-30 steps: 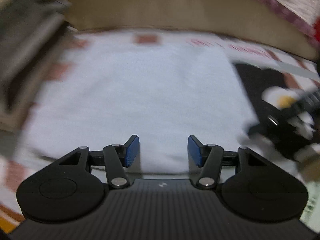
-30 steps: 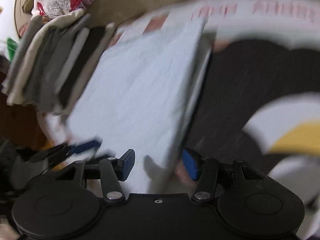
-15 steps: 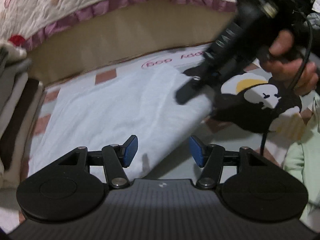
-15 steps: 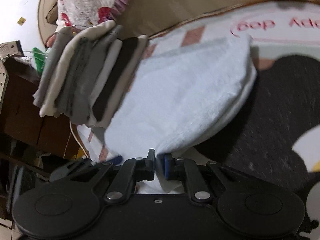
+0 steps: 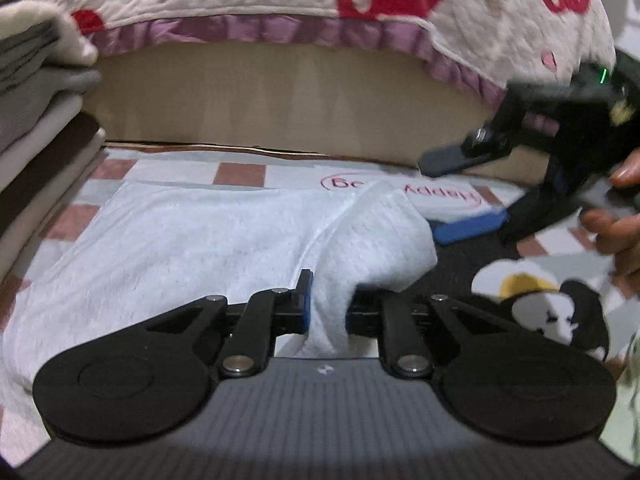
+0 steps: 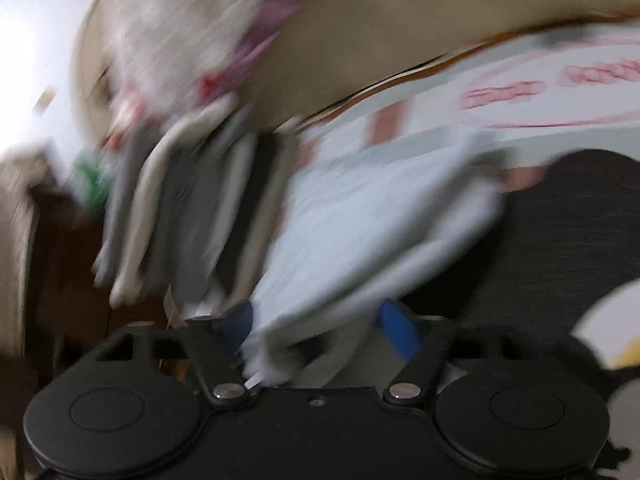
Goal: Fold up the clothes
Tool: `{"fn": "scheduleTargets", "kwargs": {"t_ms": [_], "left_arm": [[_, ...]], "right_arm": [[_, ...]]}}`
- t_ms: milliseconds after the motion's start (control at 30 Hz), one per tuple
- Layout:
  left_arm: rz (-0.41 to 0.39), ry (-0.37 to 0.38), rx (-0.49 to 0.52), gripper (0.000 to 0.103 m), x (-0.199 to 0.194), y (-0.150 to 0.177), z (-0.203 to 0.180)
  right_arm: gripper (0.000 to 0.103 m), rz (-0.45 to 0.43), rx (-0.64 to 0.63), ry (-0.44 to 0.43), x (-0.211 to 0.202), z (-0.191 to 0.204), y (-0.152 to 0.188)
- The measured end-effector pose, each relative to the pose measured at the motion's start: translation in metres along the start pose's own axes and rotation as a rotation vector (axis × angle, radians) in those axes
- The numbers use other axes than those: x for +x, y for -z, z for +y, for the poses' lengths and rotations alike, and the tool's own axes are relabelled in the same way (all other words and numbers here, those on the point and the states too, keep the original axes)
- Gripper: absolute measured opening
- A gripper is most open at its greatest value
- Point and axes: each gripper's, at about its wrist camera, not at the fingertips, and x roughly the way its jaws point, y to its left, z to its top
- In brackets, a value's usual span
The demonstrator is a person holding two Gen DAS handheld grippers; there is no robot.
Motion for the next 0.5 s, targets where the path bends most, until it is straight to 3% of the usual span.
{"fn": "scheduleTargets", "kwargs": {"t_ms": [200, 367, 467, 500], "left_arm": [[-0.011, 0.023, -0.020, 0.013, -0.003, 0.001, 0.005], [-0.066, 0.011, -0.002, 0.013, -0.009, 0.002, 0.004], [-0.122, -0.020, 0.044, 0.011, -0.018, 0.000, 0.000], [-0.123, -0.005, 0.036, 0.010, -0.020, 0.000, 0.001]], "right_arm": [[0.079, -0.052, 0.229, 0.042, 0.019, -0.041, -0.031], [0.077, -0.116, 0.108, 0.067, 0.023, -0.027, -0.039], [0.015, -0.154, 0.035, 0.081, 0.025, -0.019, -0.043], [0.012, -0.167, 0.011, 0.086, 0.026, -0.017, -0.045]]}}
